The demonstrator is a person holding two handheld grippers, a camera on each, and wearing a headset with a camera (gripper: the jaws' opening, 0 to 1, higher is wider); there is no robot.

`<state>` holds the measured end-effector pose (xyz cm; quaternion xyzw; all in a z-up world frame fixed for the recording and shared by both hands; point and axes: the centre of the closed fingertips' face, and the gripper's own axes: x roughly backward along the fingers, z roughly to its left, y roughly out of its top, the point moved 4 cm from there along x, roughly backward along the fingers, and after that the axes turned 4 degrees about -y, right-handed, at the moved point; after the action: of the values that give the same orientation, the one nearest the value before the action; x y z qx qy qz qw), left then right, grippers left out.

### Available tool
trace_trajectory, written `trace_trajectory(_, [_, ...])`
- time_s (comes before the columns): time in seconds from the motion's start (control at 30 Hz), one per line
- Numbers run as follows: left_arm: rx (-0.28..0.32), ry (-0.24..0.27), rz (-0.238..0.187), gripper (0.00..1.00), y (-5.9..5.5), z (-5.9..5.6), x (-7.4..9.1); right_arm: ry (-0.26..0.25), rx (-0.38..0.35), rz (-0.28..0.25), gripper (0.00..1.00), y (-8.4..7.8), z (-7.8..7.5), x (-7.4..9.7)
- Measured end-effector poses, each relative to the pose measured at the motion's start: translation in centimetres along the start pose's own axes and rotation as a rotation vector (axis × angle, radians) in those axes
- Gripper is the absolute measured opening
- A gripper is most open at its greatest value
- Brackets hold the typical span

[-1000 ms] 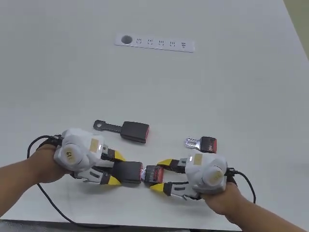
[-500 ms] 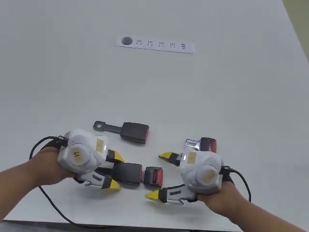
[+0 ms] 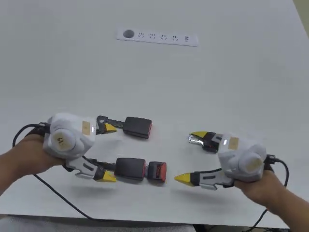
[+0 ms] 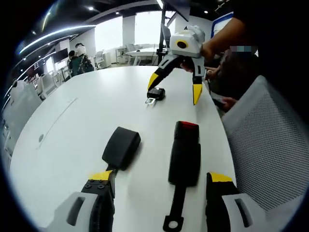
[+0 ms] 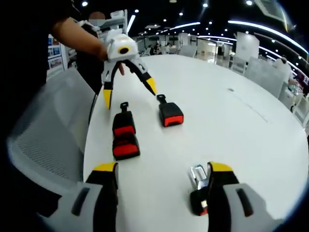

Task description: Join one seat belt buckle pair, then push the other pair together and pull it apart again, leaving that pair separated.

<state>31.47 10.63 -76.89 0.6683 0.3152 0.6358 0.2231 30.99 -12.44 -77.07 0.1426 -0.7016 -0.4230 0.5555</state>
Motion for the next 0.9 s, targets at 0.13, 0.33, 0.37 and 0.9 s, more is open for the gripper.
trace_trajectory(0.13, [-0.022, 0.018, 0.01, 0.8, 0.5, 2.0, 0.2, -0.022, -0.006, 0.026, 0.72, -0.9, -2.7, 1.3])
trace_trajectory(0.33, [-0.082, 0.027, 0.04, 0.8, 1.5, 4.8, -0.5, -0.029, -0.02, 0.061, 0.7, -2.2, -5.9, 1.7])
trace_trajectory(0.37, [-0.079, 0.018, 0.05, 0.8, 1.5, 5.1, -1.0, -0.026, -0.024, 0.065, 0.7, -2.4, -6.2, 1.6])
trace_trajectory(0.9, [-0.057, -0.039, 0.092, 0.68, 0.8, 7.3, -4.5, 0.116, -0.003, 0.18, 0.49, -5.2, -5.7, 0.1])
